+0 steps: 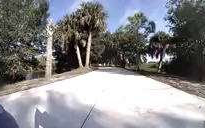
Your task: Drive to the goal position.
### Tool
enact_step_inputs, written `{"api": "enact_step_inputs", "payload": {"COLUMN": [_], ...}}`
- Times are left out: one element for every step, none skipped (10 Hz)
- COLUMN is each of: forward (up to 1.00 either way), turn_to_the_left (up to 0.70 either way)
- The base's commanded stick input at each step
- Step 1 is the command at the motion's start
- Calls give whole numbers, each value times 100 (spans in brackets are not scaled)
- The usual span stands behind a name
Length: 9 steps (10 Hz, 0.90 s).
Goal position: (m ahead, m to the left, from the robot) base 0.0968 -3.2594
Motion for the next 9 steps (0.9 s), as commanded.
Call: {"api": "enact_step_inputs", "payload": {"forward": [0, 22, 100, 100, 100, 100, 100, 100, 98], "turn_to_the_left": [0, 0, 0, 0, 0, 0, 0, 0, 0]}}
